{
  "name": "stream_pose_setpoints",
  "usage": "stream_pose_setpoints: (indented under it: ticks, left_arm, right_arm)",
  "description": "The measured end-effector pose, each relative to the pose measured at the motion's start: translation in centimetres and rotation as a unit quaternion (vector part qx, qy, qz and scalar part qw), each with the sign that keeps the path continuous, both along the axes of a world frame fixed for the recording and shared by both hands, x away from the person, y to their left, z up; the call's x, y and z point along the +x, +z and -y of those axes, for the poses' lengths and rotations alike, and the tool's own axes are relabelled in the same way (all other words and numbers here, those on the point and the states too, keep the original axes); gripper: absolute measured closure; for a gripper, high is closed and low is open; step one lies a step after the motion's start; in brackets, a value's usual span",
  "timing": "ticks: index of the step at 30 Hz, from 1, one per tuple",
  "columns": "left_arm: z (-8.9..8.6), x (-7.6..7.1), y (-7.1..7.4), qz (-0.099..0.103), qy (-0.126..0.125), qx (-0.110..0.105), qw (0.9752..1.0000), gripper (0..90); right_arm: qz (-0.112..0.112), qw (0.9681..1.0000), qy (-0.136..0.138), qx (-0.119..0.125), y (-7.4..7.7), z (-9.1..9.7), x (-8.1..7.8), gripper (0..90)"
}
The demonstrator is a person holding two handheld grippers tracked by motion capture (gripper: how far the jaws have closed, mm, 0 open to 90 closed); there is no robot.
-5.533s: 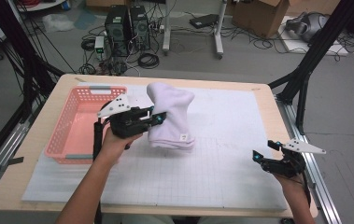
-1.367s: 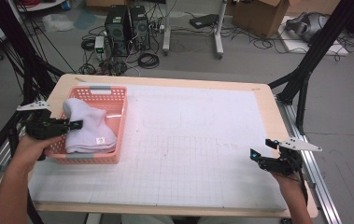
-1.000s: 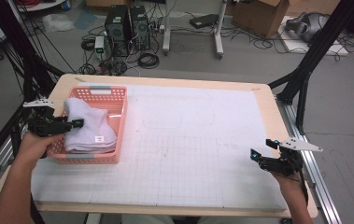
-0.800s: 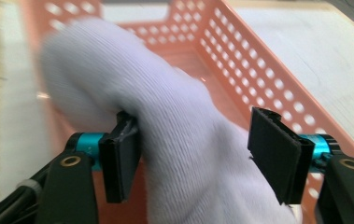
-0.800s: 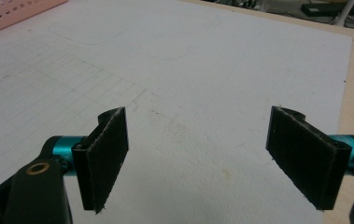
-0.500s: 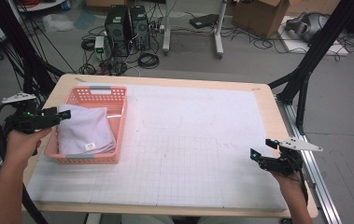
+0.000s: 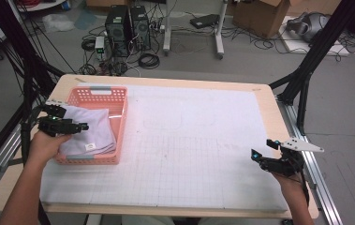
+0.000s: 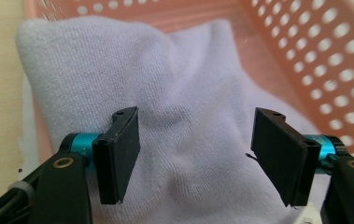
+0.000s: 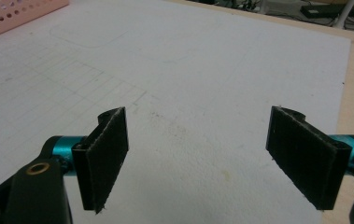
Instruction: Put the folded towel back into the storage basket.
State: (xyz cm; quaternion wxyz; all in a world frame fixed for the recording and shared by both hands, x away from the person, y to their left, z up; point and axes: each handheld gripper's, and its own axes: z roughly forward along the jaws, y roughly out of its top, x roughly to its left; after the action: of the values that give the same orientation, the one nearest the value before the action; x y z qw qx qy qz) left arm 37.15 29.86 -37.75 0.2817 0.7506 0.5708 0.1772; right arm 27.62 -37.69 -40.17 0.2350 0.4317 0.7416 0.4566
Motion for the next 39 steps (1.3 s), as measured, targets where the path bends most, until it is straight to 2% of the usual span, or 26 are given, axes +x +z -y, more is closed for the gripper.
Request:
stream_pose_setpoints:
  ticks: [2,9,14,16,21,24,26,28,29,31,34,35,39]
  left_arm:
    - [0.3,0.4,-0.1,-0.015,0.0,0.01,0.9998,33.7]
    - [0.8,1.9,-0.7,-0.06,0.009,0.015,0.998,34.2]
    - [1.8,2.9,-1.8,-0.079,-0.011,0.02,0.9966,31.4]
    - [2.1,3.1,-2.0,-0.079,-0.016,0.022,0.9965,30.6]
    - [2.3,3.1,-2.0,-0.06,-0.043,-0.001,0.9973,31.4]
    - [2.1,3.1,-1.8,-0.052,-0.032,0.001,0.9981,31.5]
    - [1.7,2.8,-1.3,-0.032,-0.021,-0.014,0.9991,31.7]
    - [1.1,2.2,-0.4,0.0,-0.017,-0.036,0.9992,31.8]
    - [0.8,1.9,0.0,0.017,-0.015,-0.045,0.9987,31.8]
    - [0.2,1.1,0.8,0.057,-0.019,-0.071,0.9957,31.9]
    - [-0.8,-0.1,1.7,0.11,-0.016,-0.106,0.9881,30.3]
    - [-1.1,-0.6,1.9,0.126,-0.016,-0.111,0.9857,29.6]
    - [-2.0,-2.4,2.4,0.188,-0.015,-0.139,0.9722,26.2]
  right_arm:
    - [-0.001,1.0,0.0,0.0,0.0,0.0,0.0,20.2]
    - [-0.001,1.0,0.002,-0.002,-0.1,-0.1,0.1,20.2]
    - [0.0,1.0,0.003,-0.002,-0.1,-0.1,0.1,20.2]
    - [-0.002,1.0,0.001,0.0,-0.1,0.0,0.1,20.2]
    - [-0.003,1.0,0.001,0.0,-0.2,0.0,0.1,20.2]
    - [-0.002,1.0,0.004,-0.002,-0.1,-0.1,0.1,20.1]
    - [-0.002,1.0,0.003,0.0,0.0,0.0,0.0,20.2]
    - [0.001,1.0,0.001,0.0,0.0,0.2,0.0,20.2]
    - [-0.001,1.0,-0.001,0.002,0.0,0.3,0.0,20.2]
    - [0.0,1.0,-0.001,0.004,0.0,0.3,0.0,20.1]
    - [0.003,1.0,0.001,0.005,0.0,0.1,0.0,20.1]
    - [0.004,1.0,0.003,0.005,0.1,0.0,0.0,20.2]
    - [0.005,1.0,0.004,0.006,0.1,0.0,0.0,20.1]
